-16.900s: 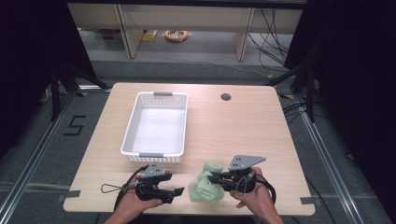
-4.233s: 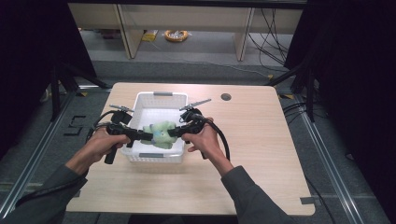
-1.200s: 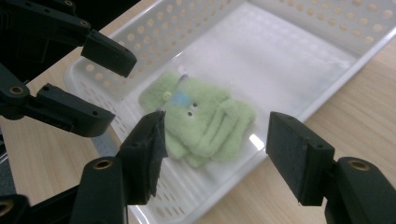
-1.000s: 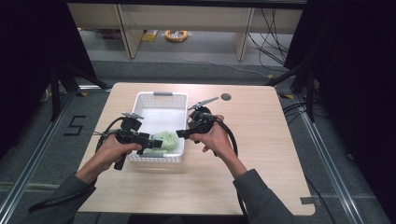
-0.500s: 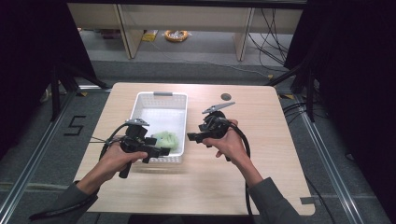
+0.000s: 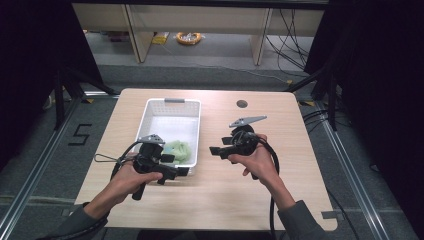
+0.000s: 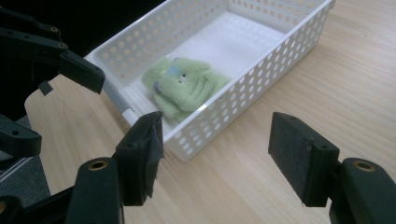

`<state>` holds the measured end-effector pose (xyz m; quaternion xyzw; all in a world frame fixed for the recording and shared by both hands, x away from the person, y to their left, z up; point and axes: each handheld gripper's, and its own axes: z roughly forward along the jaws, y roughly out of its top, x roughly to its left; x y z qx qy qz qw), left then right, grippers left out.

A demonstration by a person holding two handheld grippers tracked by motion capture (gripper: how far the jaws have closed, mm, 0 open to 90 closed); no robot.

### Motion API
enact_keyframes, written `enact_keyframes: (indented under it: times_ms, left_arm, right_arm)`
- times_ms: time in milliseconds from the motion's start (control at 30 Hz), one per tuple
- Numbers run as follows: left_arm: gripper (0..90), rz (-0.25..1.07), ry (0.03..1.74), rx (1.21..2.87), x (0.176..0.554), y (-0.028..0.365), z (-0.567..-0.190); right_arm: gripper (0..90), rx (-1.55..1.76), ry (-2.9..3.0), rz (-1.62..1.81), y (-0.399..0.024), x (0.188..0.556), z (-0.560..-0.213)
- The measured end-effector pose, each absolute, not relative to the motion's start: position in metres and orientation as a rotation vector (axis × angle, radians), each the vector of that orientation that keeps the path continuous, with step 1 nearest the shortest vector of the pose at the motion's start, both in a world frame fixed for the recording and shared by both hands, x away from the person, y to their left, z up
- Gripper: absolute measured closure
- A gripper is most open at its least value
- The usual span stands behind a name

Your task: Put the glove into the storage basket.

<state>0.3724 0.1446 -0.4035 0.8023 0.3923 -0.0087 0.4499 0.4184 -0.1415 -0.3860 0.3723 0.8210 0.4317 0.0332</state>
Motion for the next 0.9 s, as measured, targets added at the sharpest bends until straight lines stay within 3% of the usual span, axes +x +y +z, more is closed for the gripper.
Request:
enact_keyframes:
  times_ms: [900]
  left_arm:
    - [18.3,-0.043,0.923,1.945,0.352,0.134,-0.428]
  right_arm:
    - [32.6,1.125,2.478,1.376,-0.179,0.387,-0.406]
